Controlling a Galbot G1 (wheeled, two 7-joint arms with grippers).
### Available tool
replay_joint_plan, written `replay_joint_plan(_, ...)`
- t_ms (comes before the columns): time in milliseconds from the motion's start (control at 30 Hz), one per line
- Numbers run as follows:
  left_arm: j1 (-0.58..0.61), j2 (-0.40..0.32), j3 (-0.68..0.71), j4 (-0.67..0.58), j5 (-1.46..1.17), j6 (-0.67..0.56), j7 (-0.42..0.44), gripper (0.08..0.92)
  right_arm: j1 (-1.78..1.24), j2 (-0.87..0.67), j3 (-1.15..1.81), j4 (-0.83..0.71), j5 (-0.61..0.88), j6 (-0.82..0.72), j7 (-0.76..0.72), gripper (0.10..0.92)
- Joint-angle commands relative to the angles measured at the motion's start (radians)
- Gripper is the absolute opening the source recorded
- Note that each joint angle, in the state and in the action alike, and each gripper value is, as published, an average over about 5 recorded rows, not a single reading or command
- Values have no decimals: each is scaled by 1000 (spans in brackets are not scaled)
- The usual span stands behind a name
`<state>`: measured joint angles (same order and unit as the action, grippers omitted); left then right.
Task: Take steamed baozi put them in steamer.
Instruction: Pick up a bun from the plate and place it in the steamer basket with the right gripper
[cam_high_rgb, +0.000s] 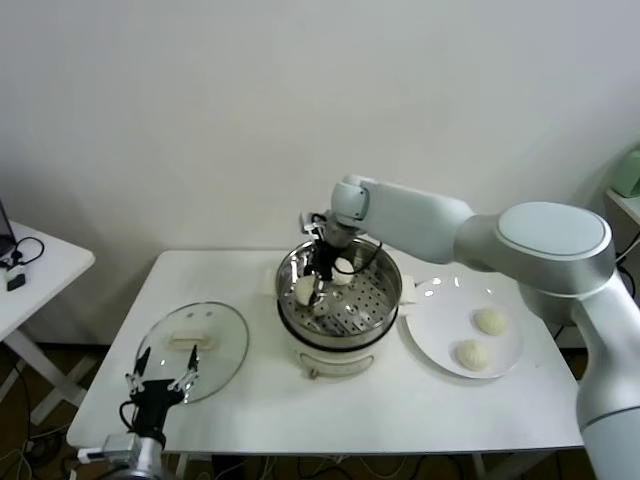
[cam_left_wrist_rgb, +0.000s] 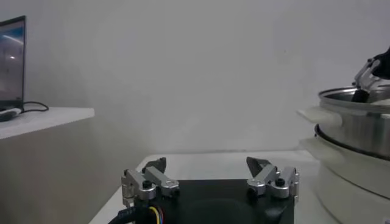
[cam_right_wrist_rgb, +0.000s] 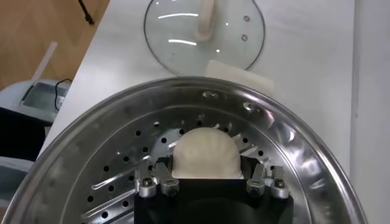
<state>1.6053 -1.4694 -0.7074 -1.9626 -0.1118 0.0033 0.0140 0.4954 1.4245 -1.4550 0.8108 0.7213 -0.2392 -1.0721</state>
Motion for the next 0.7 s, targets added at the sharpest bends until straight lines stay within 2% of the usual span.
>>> replay_joint_plan(33,-2,2,0,1,-1,2,-1,823,-7,-4,-2,10,-21,2,0,704)
replay_joint_plan(167,-3,1,1,1,0,2,-1,823,-9,-5,0,9,-27,7,7,712)
replay_joint_plan(333,-5,0,1,4,0,2,-1,823,-5,-6,1,12,-23,14,13,803)
replay_joint_plan(500,-5,0,1,5,1,2,-2,823,5,-14,1,29,-23,20,11,822)
replay_joint_plan(700,-6,3,0,3,-4,4,-2,823,122,-104,-26,170,14,24,-21,823)
